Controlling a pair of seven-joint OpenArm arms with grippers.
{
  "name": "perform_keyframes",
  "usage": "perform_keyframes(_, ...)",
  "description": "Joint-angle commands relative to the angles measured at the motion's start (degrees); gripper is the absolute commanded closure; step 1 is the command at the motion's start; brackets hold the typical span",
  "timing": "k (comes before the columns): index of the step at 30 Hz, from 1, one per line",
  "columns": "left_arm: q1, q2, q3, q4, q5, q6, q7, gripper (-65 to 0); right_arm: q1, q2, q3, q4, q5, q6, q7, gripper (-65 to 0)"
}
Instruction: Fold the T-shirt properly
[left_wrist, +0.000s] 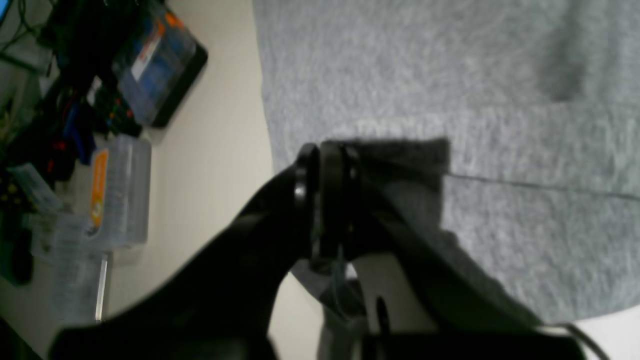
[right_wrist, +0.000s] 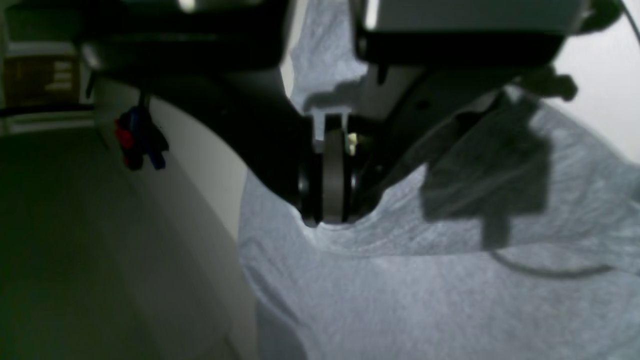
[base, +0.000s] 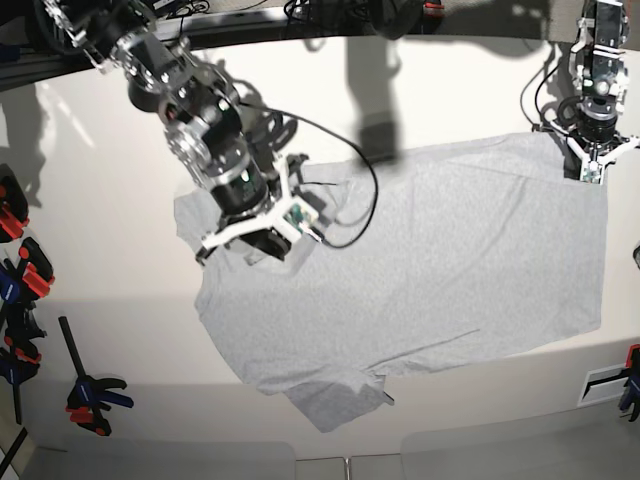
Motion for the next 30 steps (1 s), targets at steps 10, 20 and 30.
perform_keyframes(10,-2.5,-1.3,-0.5,-3.4,0.7,1.4,-1.4,0.0,4.9,-3.0,0.6,-10.5,-4.8,-7.1,0.6,0.0)
perform_keyframes(20,-2.8,-1.3,-0.5,-3.6,0.6,1.4,-7.9,0.0,5.3,-4.4,0.6,-10.8,-1.2,-2.3,4.3,0.0)
perform_keyframes(30,-4.0,-1.3,-0.5,-6.8,0.6,1.4,-8.2,0.0,9.1,-8.6,0.6,-16.0,-0.9,-1.5,4.7,0.0)
